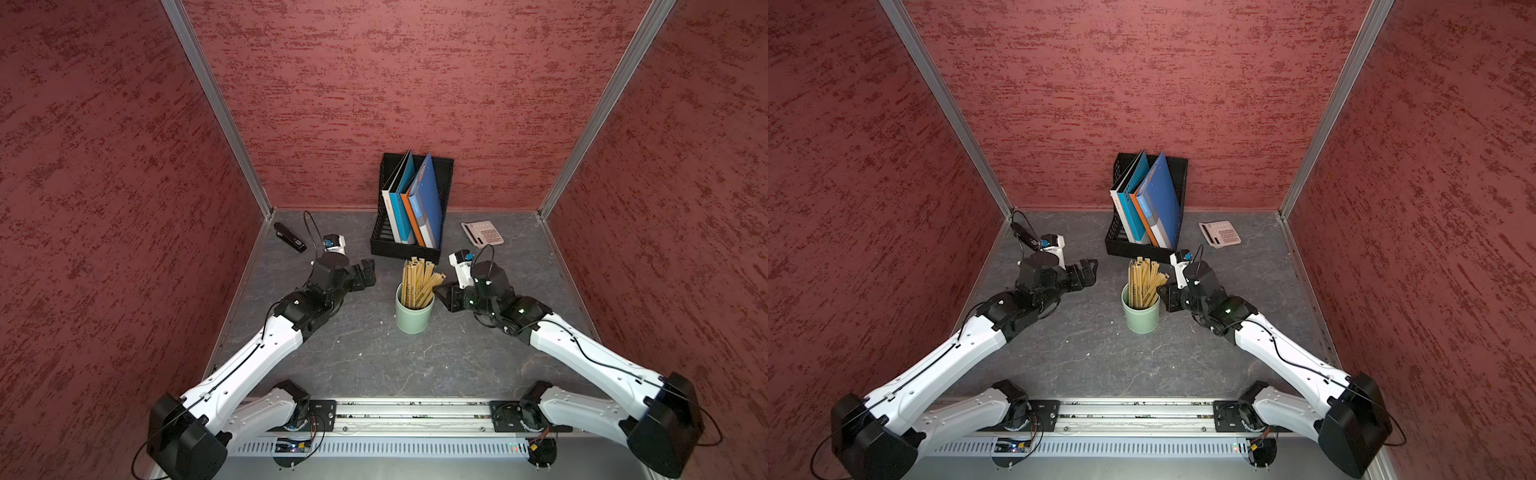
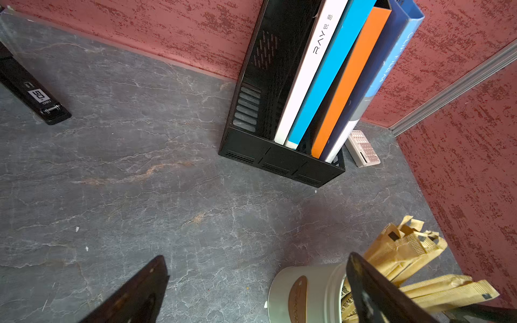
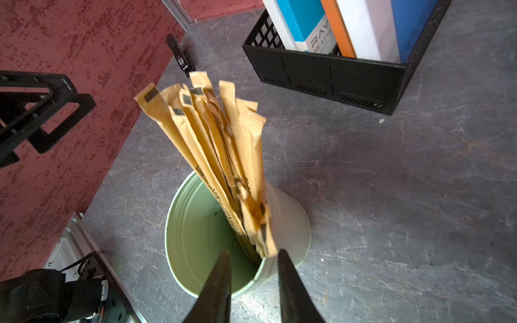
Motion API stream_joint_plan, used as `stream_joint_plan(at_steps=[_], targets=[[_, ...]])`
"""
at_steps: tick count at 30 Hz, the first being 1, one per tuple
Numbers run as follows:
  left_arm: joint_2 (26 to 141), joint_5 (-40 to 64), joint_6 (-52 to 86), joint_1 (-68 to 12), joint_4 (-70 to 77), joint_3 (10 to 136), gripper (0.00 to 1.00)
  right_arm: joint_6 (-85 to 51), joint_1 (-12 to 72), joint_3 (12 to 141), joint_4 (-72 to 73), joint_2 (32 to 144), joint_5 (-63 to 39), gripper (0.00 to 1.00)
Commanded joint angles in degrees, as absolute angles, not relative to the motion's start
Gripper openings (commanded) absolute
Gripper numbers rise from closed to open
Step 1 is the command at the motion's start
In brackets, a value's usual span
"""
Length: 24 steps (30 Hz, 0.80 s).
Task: Take the straws out of the storage container
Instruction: Pick up the straw from the container.
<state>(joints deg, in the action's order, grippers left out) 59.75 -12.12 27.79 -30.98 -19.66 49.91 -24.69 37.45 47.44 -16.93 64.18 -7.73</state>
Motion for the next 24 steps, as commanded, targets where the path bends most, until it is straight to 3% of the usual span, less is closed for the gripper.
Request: stream_joint_plan(at_steps=[1, 24], targets=[[59.48, -12.48, 27.66, -31.38, -19.42, 50.41, 1.0, -23.64, 37.79, 49.13, -15.28, 64.63, -8.28, 0.26], [59.48, -12.92, 27.39, -31.37, -19.66, 50.36, 1.0, -22.77, 37.79, 49.8, -14.77, 67.12, -8.26, 0.15]])
